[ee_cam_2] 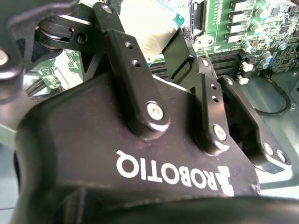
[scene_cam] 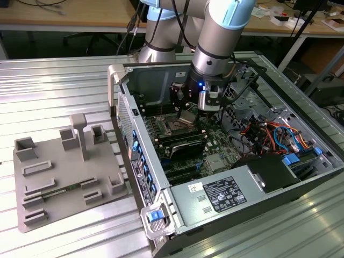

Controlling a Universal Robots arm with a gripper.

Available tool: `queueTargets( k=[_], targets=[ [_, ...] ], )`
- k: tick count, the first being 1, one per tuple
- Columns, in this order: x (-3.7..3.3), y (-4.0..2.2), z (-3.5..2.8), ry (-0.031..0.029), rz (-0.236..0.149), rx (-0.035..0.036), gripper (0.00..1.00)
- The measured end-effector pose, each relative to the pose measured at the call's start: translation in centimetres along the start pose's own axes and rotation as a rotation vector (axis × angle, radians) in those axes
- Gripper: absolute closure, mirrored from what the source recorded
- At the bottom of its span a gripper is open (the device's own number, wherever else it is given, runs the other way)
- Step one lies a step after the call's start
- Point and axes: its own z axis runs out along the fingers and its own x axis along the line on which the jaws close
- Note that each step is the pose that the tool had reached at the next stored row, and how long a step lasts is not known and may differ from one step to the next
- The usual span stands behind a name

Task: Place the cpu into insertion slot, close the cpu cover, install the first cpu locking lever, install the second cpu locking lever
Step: 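Place the cpu into insertion slot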

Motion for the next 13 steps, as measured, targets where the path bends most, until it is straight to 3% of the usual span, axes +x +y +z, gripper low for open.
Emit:
queueTargets(
  k=[13],
  targets=[
    [0.0, 0.0, 0.09, 0.0, 0.029, -0.0002, 0.45]
  ],
)
